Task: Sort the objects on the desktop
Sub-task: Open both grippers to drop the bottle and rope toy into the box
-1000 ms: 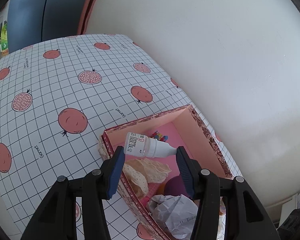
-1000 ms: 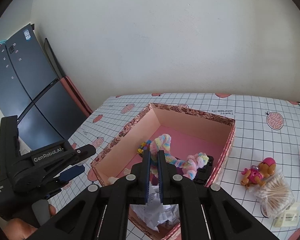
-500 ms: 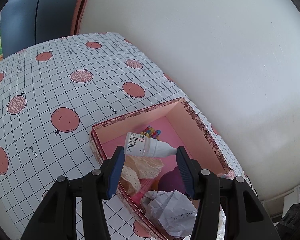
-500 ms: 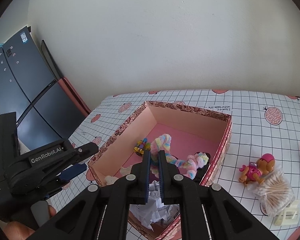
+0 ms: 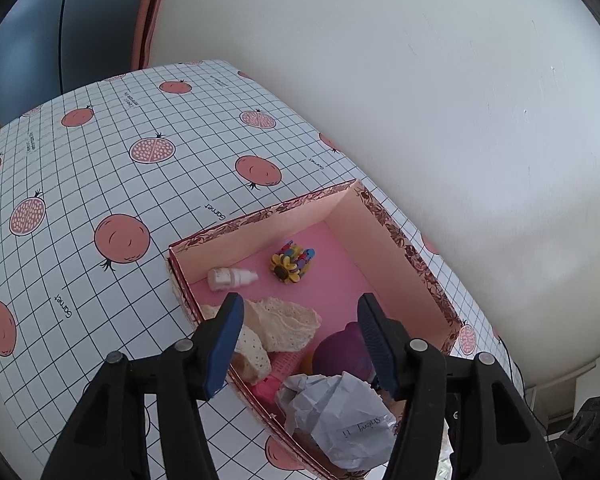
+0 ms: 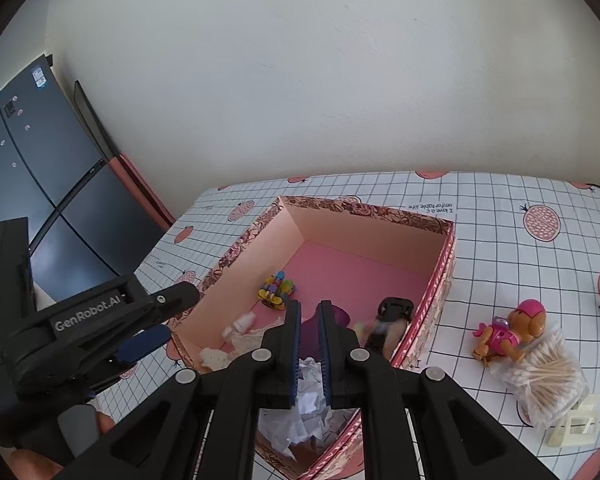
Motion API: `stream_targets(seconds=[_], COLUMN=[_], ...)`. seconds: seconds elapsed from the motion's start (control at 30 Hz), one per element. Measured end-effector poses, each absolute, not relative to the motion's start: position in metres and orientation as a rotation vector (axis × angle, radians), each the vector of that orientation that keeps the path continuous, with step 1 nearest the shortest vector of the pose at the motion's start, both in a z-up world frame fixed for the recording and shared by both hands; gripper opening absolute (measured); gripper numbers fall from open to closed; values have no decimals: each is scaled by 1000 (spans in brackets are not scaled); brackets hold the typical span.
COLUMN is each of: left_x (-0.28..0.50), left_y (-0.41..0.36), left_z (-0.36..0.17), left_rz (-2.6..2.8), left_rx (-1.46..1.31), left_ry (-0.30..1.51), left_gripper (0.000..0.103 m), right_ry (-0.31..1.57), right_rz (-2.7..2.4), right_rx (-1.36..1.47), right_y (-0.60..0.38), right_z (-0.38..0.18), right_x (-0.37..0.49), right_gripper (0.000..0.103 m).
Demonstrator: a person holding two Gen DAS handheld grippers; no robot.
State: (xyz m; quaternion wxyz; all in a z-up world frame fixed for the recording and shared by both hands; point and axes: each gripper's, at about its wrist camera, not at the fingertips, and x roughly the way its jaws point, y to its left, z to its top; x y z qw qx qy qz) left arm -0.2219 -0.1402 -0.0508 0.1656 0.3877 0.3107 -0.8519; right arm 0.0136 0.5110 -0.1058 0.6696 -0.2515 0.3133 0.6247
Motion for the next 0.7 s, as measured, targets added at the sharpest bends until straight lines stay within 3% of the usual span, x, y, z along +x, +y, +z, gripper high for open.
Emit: stream_targets(seconds=[0.13, 0.27, 0.33, 0.4, 0.53, 0.7], left_x=[-223, -223, -223, -224, -224, -224], left_y=[-140, -141, -141, -141, -141, -138], left_z=[-51, -52, -52, -53, -54, -53], left_rz=[-2421, -2416, -2417, -2415, -2405, -2405], left_rx=[1107, 1113, 1112, 1112, 1119, 1122], left_ry=[879, 878, 872, 873, 872, 866], left_gripper=[61, 61, 61, 61, 61, 61], right_ry=[709, 706, 707, 713, 706, 713], right_rz=[1386, 1362, 1350, 1338, 1319, 1294], right_rx=[-579, -569, -558, -555, -570, -532], right_y=[512, 510, 510, 511, 511, 509], right_z=[-107, -105, -104, -105, -106, -104], right_x=[14, 18, 20, 22, 23, 29], right_gripper=[12, 43, 48, 62, 69, 88])
